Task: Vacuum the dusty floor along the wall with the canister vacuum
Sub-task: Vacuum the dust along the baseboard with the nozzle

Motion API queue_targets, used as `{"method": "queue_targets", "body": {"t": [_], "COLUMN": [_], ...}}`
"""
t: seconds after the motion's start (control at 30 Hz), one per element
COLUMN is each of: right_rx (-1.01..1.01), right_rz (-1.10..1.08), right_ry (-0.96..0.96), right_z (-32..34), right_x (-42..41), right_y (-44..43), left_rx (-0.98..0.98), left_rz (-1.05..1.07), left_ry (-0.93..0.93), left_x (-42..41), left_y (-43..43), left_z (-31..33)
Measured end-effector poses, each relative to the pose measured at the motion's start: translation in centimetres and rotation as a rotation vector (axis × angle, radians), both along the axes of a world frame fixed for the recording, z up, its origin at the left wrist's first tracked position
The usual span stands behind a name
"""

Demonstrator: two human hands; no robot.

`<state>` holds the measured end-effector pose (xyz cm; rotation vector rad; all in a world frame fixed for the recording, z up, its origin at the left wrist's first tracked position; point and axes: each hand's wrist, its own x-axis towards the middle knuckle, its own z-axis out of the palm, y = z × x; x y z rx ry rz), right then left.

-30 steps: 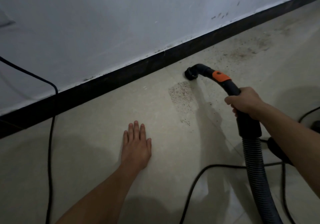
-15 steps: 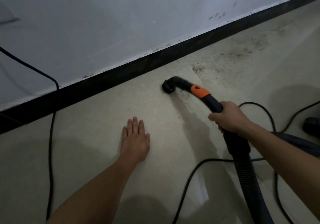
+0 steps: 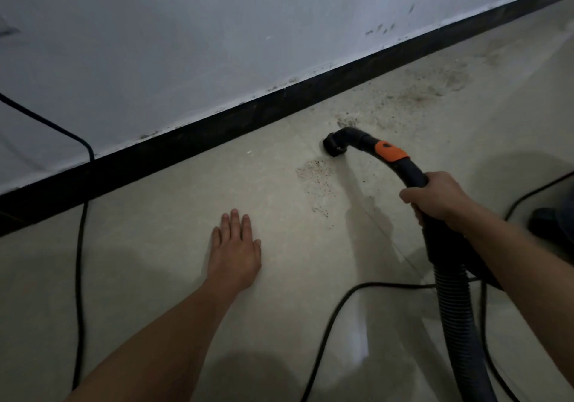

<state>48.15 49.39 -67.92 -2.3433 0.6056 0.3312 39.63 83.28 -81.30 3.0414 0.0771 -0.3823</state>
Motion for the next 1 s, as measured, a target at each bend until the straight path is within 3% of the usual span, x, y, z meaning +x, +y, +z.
{"method": "queue_targets", "body": {"t": [0.43, 0.7, 1.0], "right_rx": [-0.040, -0.051, -0.045], "right_rz": [0.284, -0.046, 0.054], "right_ry": [-0.020, -0.101, -0.082], "right_z": [-1.2, -1.2, -2.3], "right_x": [-6.5, -4.1, -9.7], "right_y": [4.3, 0.3, 0.6], "left_rx": [-0.009, 0.000, 0.000], "left_rz": [-0.003, -0.002, 0.006], "left_ry": [0.016, 0.004, 0.000], "left_x": [0.0, 0.0, 0.0], "left_y": [0.0, -0.1, -0.3], "left_z": [0.4, 0.3, 0.3]}}
